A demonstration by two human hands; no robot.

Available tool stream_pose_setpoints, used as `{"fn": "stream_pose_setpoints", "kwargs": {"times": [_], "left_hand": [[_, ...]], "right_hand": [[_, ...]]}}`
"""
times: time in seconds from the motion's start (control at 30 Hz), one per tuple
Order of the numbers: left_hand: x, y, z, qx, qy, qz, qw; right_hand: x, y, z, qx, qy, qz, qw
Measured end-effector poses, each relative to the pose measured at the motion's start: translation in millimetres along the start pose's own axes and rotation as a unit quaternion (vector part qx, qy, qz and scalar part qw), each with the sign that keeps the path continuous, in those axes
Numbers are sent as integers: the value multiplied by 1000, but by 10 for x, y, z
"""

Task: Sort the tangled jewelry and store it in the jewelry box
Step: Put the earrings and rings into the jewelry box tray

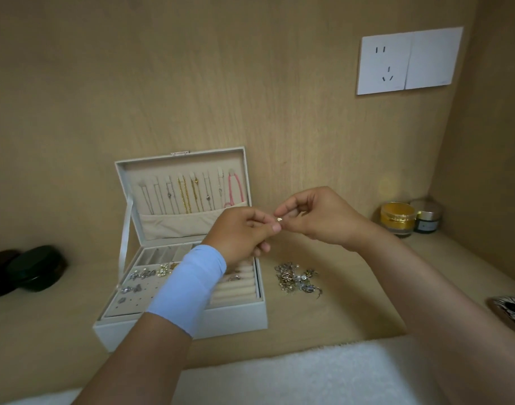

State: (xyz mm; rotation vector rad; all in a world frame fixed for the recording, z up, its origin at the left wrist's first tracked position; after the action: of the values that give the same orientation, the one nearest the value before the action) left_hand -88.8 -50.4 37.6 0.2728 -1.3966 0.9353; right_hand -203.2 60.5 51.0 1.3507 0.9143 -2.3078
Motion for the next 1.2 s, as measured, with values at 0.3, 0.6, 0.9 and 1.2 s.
{"fn": "stream_pose_setpoints", "kwargs": {"times": [0.3, 0.6, 0.9, 1.2], "left_hand": [[-149, -848, -440, 41, -22, -34, 998], [-307, -1531, -637, 87, 0, -42, 995], [-624, -2033, -676, 143, -29, -52, 988], [-788, -2148, -708, 120, -45, -69, 989]], "right_hand": [[-743, 643, -448, 21, -222, -122, 967], [-1010, 1263, -425, -7, -186, -44, 981], [-939, 1809, -326, -39, -126, -64, 989], [-954, 2052, -487, -48, -214, -294, 930]]}}
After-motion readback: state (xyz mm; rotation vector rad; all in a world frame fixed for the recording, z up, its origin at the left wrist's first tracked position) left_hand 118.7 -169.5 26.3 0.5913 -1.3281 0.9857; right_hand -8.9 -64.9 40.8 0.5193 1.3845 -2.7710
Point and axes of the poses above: each hand's wrist, its own z-axis towards the middle knuckle, its own y-axis out of the palm, x = y × z, the point moved 6 cm from there along z, towards the middle knuckle, and after that the axes turned 12 degrees about x, right-handed, at the moved point
